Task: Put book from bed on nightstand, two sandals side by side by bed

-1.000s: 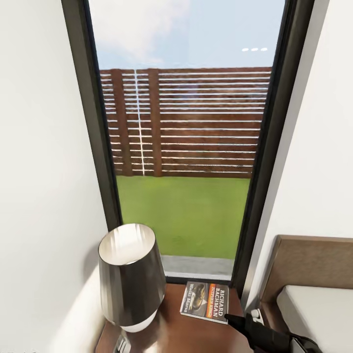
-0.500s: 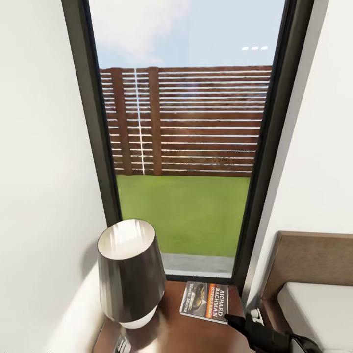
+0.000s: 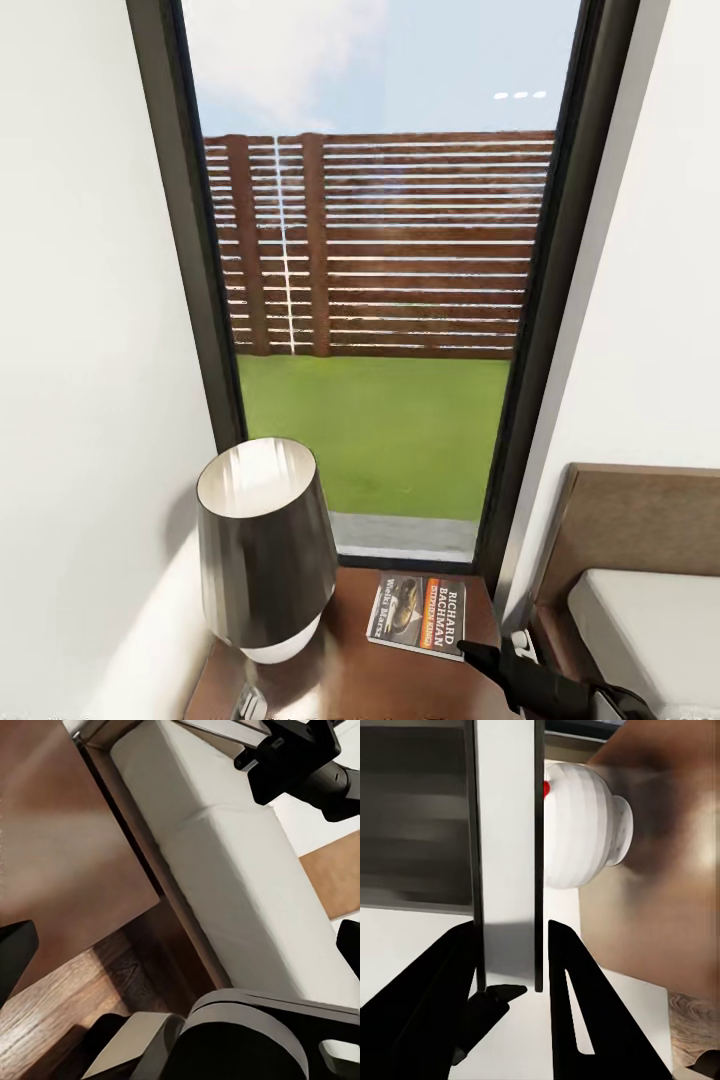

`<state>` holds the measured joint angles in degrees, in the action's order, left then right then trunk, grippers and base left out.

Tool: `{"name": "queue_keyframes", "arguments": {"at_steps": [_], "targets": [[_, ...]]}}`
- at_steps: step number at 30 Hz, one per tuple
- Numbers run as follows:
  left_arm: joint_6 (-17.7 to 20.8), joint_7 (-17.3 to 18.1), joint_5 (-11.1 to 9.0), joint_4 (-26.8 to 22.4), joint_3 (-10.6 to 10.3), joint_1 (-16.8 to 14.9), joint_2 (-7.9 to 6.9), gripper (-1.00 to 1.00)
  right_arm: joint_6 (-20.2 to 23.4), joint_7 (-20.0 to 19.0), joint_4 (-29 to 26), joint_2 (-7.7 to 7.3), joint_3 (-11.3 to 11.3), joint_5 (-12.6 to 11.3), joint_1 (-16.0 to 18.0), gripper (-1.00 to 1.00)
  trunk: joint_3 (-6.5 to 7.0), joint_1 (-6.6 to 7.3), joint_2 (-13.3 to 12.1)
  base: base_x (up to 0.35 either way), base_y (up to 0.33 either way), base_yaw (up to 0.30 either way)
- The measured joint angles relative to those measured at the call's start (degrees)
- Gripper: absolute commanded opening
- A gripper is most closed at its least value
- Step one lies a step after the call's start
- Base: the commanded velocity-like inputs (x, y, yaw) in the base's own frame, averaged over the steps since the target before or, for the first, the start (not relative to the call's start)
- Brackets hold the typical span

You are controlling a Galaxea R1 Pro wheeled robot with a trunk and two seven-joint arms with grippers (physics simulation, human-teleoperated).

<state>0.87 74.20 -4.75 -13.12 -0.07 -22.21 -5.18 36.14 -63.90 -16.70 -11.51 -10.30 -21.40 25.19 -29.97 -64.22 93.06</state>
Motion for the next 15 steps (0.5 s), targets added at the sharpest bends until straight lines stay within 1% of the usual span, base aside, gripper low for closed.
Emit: {"name": "queue_keyframes", "arguments": {"at_steps": [15], "targets": [[0.0,-0.03,0.09,0.0,0.0,0.01,0.0,1.0,0.0,0.31,0.03,0.09,0.09,0.0,0.0,-1.0,-2.69,-3.3,6.02,0.0,0.0,0.0]]}}
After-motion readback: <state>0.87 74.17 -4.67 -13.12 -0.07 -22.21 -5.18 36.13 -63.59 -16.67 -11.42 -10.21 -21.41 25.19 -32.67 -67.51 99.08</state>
